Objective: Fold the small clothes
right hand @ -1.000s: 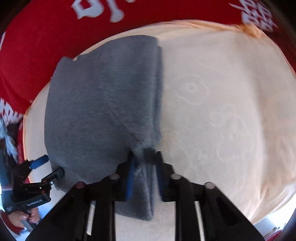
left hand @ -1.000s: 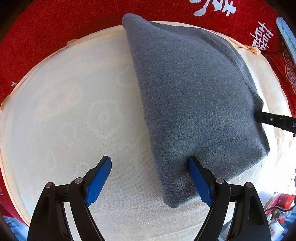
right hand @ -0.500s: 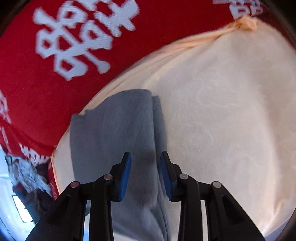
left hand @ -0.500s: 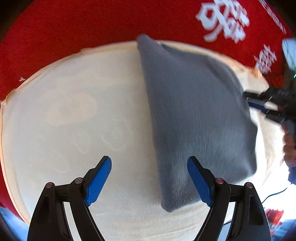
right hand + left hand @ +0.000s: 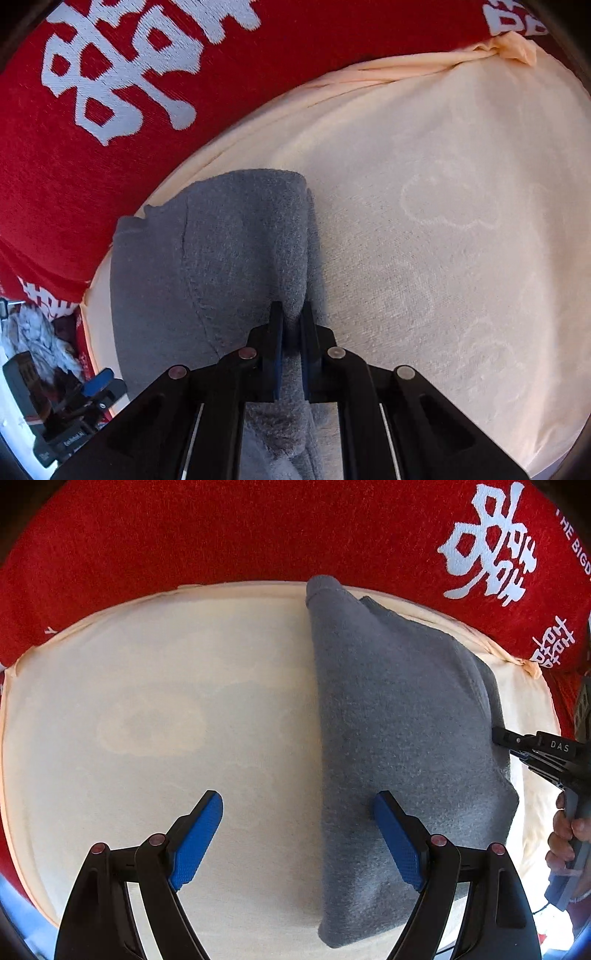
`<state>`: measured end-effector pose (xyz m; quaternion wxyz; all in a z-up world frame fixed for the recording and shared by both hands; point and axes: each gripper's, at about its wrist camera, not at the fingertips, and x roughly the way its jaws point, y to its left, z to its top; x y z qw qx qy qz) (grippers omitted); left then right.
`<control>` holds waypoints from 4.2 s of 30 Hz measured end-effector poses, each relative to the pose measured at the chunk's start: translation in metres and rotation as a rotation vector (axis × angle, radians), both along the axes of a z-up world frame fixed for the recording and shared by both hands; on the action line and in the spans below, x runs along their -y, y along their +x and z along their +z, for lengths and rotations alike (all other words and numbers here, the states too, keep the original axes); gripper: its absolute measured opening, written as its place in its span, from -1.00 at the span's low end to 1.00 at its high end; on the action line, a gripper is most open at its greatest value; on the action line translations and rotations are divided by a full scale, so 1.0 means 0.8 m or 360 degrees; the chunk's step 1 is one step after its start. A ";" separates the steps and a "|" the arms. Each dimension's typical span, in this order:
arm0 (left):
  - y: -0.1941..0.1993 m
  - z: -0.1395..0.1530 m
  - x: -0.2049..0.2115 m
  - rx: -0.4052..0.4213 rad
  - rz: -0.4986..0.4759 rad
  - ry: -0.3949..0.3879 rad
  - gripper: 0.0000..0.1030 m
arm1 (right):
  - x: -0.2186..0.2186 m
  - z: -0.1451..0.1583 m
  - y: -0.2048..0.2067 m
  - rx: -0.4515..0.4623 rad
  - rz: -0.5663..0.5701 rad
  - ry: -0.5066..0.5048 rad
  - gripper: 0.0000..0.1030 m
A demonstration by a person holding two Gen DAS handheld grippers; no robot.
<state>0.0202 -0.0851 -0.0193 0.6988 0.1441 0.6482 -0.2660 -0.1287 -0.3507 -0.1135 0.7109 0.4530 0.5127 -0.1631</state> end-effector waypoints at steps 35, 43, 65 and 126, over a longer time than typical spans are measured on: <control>0.025 -0.003 0.025 -0.0116 -0.0014 0.0004 1.00 | -0.018 0.032 -0.058 0.0039 -0.0003 0.0081 0.19; 0.047 -0.032 0.016 -0.0484 0.0021 -0.0226 1.00 | 0.015 -0.001 -0.051 0.0199 0.0009 0.0327 0.20; 0.034 -0.069 0.082 -0.0576 -0.0070 -0.0395 0.90 | 0.018 -0.064 0.005 0.0404 0.0185 0.0752 -0.12; 0.018 0.024 -0.183 -0.0168 0.0072 -0.0376 0.42 | -0.283 0.110 0.059 0.0072 0.0527 0.0039 -0.68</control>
